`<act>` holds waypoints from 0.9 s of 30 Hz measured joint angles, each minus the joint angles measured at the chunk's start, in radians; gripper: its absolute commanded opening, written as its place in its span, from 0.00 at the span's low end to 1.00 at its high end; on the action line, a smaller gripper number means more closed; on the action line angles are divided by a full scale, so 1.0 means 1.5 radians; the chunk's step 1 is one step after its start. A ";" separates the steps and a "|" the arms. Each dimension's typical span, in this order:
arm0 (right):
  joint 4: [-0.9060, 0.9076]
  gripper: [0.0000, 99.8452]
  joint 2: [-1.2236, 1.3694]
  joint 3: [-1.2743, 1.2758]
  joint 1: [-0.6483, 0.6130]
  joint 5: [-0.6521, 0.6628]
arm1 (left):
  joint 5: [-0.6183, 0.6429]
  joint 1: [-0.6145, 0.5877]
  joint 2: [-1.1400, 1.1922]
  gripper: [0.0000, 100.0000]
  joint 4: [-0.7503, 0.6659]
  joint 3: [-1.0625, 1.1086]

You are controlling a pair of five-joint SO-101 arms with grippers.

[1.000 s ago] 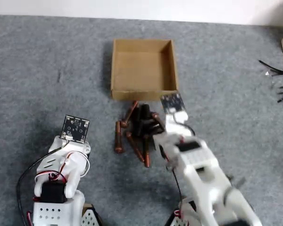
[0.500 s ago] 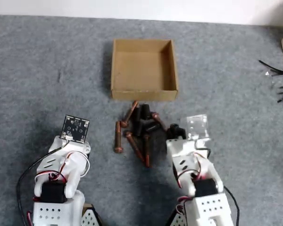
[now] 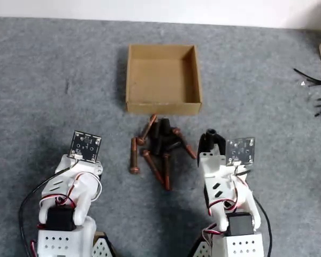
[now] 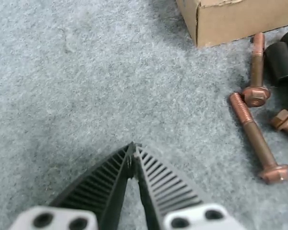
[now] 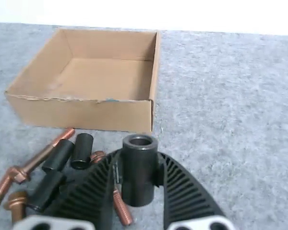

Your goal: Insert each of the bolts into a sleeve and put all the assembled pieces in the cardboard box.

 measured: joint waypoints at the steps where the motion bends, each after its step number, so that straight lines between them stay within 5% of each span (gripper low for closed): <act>1: 0.000 0.00 0.000 0.000 0.000 0.000 | 0.000 0.000 0.000 0.01 0.000 0.000; 12: 0.000 0.00 0.000 0.000 0.002 0.001 | 0.057 0.002 0.001 0.09 -0.017 -0.052; 20: 0.000 0.00 0.000 0.000 0.002 0.001 | 0.068 0.161 0.001 0.13 -0.070 -0.073; 27: 0.000 0.00 0.000 0.000 0.002 0.001 | 0.068 0.177 0.013 0.13 -0.113 -0.043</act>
